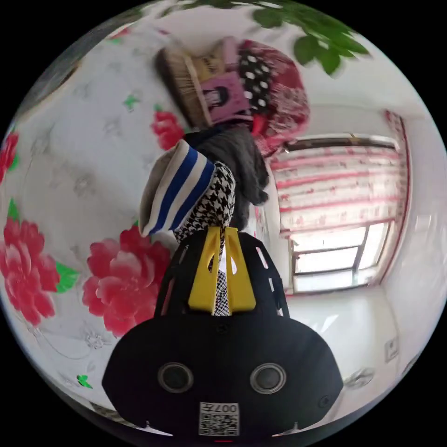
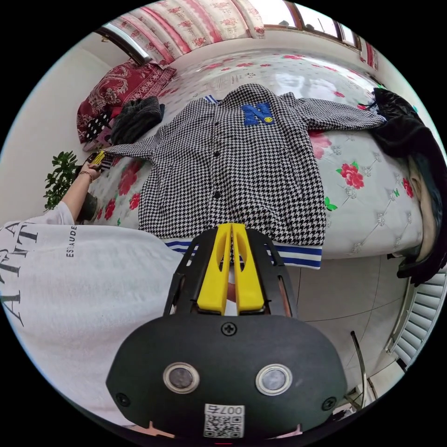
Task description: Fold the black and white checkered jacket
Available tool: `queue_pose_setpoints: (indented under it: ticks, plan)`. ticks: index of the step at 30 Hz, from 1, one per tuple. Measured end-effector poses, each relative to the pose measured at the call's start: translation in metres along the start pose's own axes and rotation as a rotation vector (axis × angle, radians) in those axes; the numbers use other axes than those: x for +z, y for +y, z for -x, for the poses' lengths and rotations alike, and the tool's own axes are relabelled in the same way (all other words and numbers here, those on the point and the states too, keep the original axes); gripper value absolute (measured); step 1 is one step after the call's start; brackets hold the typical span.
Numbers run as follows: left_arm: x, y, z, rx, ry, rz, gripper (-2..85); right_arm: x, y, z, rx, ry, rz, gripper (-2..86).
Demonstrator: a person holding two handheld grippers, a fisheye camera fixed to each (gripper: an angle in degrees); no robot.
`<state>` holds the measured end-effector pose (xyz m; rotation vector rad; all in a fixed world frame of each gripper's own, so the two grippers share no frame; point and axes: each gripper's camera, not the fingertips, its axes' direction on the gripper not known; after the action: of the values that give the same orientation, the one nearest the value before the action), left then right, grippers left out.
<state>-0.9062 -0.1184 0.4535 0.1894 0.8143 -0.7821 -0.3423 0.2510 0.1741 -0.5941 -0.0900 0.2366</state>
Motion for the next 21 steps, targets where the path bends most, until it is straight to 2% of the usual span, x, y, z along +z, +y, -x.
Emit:
queue_pose_setpoints:
  ticks: [1,2,4,5,7,10,16,21]
  plan:
    - [0.004,0.016,-0.069,0.272,0.003,0.015,-0.3,0.001,0.0,0.0,0.0,-0.005,-0.002,-0.3]
    - [0.007,0.03,-0.103,0.409,0.0,0.022,-0.2,0.002,-0.001,-0.001,-0.003,-0.011,-0.007,-0.3]
    - [0.023,0.116,-0.211,0.883,0.041,0.062,1.2,0.006,-0.006,-0.003,-0.008,-0.011,-0.019,-0.3]
    - [0.031,0.14,-0.228,0.957,0.069,0.1,1.7,0.01,-0.011,-0.005,-0.012,-0.023,-0.028,-0.2]
    - [0.077,0.232,-0.266,1.092,0.214,0.409,7.2,0.016,-0.02,-0.011,-0.007,-0.053,-0.034,-0.1]
    - [0.127,0.328,-0.256,1.023,0.194,0.685,13.9,0.023,-0.035,-0.022,0.016,-0.088,-0.068,0.5]
    - [0.129,0.421,-0.179,0.785,-0.085,0.857,13.7,0.033,-0.064,-0.05,0.048,-0.13,-0.14,3.4]
    - [0.121,0.442,-0.156,0.701,-0.262,0.871,12.6,0.057,-0.119,-0.06,-0.034,0.006,-0.157,6.6]
